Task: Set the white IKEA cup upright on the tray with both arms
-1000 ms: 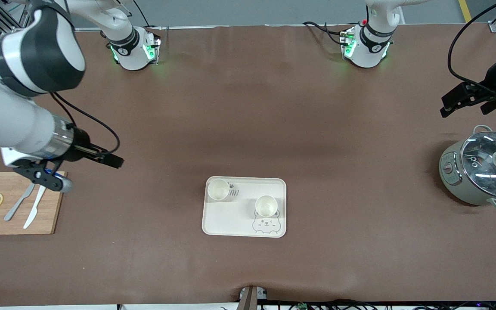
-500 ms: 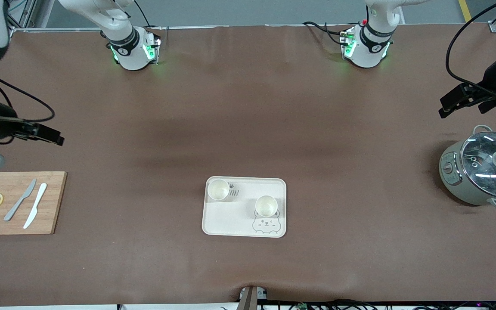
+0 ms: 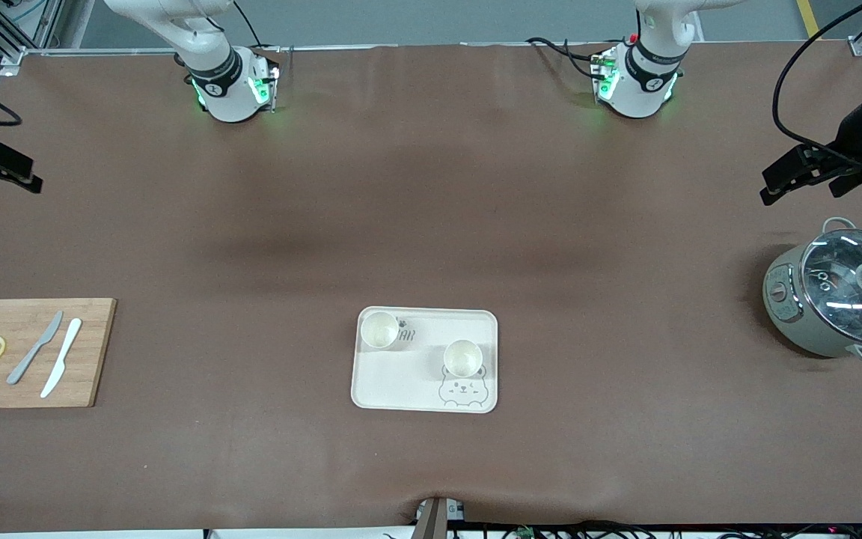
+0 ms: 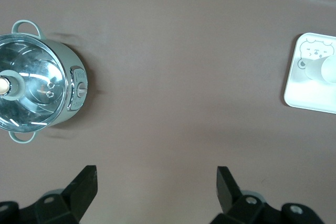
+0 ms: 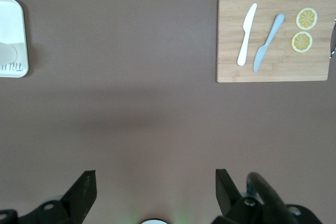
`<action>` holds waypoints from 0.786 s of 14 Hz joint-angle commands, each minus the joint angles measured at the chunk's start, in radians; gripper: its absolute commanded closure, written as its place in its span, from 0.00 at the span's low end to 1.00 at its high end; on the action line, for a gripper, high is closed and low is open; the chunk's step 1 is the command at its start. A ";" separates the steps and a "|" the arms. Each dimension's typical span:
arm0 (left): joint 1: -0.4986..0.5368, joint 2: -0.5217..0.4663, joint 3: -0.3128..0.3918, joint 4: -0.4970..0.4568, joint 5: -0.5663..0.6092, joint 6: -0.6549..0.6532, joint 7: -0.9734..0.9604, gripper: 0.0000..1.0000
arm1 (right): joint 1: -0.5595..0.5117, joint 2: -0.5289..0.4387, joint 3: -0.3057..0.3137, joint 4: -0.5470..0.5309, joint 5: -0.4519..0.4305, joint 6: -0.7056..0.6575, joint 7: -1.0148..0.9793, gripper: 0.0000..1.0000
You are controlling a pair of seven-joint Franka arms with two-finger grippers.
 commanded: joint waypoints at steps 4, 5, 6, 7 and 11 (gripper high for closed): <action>0.008 -0.018 -0.013 -0.017 0.001 0.033 -0.011 0.00 | -0.027 -0.031 0.021 -0.039 -0.007 0.002 -0.018 0.00; 0.010 -0.016 -0.013 -0.014 -0.005 0.036 -0.005 0.00 | -0.024 -0.034 0.023 -0.040 -0.004 0.002 -0.015 0.00; 0.010 -0.013 -0.012 -0.015 -0.008 0.054 -0.005 0.00 | -0.016 -0.042 0.027 -0.054 -0.004 0.007 -0.007 0.00; 0.011 -0.012 -0.012 -0.014 -0.008 0.062 0.000 0.00 | -0.016 -0.056 0.035 -0.066 -0.003 0.014 0.012 0.00; 0.013 0.005 -0.012 -0.015 -0.011 0.082 0.001 0.00 | -0.013 -0.076 0.040 -0.091 0.013 0.036 0.043 0.00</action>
